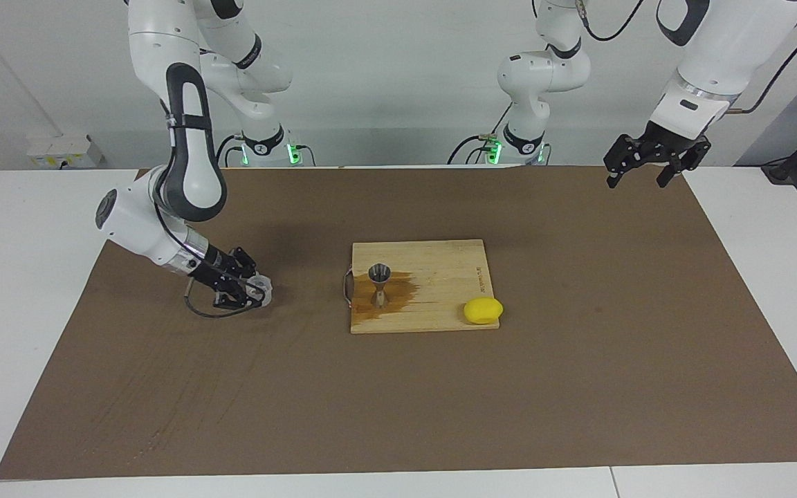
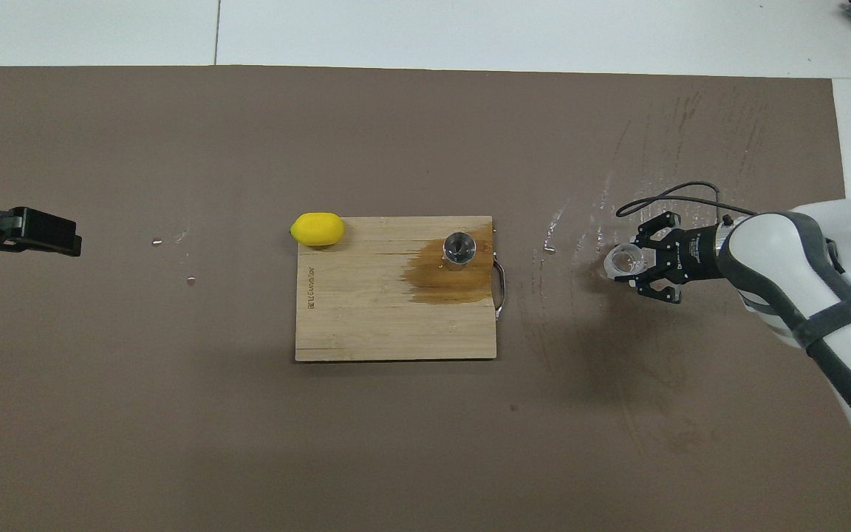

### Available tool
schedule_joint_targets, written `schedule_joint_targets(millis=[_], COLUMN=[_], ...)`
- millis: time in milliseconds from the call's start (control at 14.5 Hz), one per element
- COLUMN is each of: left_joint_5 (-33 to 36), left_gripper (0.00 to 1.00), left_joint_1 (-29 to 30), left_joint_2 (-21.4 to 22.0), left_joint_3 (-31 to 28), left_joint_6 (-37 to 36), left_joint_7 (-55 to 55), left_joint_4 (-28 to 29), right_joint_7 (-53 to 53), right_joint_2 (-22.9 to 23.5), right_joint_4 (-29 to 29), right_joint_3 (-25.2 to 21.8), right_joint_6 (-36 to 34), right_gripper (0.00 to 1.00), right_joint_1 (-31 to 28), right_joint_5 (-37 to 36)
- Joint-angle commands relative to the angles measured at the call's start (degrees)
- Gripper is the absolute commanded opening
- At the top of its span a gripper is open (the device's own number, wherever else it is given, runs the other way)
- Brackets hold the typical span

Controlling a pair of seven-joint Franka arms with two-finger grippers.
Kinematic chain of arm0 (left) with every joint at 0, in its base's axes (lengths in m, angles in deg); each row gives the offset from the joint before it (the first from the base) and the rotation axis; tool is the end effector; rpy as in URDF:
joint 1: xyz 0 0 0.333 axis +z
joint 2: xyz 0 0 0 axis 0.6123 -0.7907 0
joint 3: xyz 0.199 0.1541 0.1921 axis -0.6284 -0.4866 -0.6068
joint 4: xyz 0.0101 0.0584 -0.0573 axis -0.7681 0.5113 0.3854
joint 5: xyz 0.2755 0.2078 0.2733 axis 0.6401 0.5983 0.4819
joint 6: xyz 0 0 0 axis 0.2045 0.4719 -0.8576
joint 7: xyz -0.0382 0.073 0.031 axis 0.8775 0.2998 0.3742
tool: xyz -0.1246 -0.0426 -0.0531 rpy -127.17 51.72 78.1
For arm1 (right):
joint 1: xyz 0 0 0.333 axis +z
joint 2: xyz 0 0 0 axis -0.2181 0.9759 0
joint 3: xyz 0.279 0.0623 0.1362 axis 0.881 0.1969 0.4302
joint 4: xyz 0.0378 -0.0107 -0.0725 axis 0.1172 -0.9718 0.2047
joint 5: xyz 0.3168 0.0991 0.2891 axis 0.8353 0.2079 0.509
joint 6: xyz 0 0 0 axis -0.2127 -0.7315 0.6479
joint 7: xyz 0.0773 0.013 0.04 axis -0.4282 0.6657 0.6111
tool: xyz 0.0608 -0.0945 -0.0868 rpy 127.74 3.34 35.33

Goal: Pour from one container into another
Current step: 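Lower the glass cup onto the table with the right gripper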

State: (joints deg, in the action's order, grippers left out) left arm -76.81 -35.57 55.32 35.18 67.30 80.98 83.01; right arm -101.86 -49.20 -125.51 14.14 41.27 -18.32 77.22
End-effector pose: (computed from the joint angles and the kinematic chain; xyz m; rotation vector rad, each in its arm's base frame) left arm 0.5868 -0.0449 0.5940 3.1266 -0.0875 0.0041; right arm 0.6013 -0.0067 0.2227 -1.7963 1.9829 0.5622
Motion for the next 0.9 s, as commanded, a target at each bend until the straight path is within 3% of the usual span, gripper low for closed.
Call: schedule_joint_targets(millis=[0, 138, 207, 345, 829], left_joint_5=[-0.6, -0.5, -0.5, -0.5, -0.5], left_gripper=[1.00, 1.00, 1.00, 1.00, 1.00], left_joint_1=[-0.2, -0.7, -0.7, -0.3, 0.0], left_joint_2=[1.1, 1.0, 1.1, 1.1, 1.1], left_joint_3=[-0.4, -0.3, -0.2, -0.4, -0.3], left_joint_6=[0.7, 1.1, 0.5, 0.6, 0.6], left_joint_7=[-0.2, -0.3, -0.3, -0.3, -0.3], left_joint_4=[1.5, 1.4, 1.5, 1.4, 1.5], right_joint_7=[3.2, 3.2, 3.7, 7.9, 9.7], right_joint_2=[-2.0, -2.7, -3.0, -3.1, -4.9], right_joint_4=[-3.2, -4.7, -5.3, -6.0, -6.0], right_joint_3=[0.8, 0.7, 0.7, 0.6, 0.4], right_joint_6=[-0.1, 0.1, 0.0, 0.5, -0.6], right_gripper=[0.00, 0.00, 0.15, 1.00, 1.00], right_joint_1=[-1.8, -1.8, -1.9, -1.9, -6.3], right_joint_5=[2.1, 2.1, 2.1, 2.1, 1.3])
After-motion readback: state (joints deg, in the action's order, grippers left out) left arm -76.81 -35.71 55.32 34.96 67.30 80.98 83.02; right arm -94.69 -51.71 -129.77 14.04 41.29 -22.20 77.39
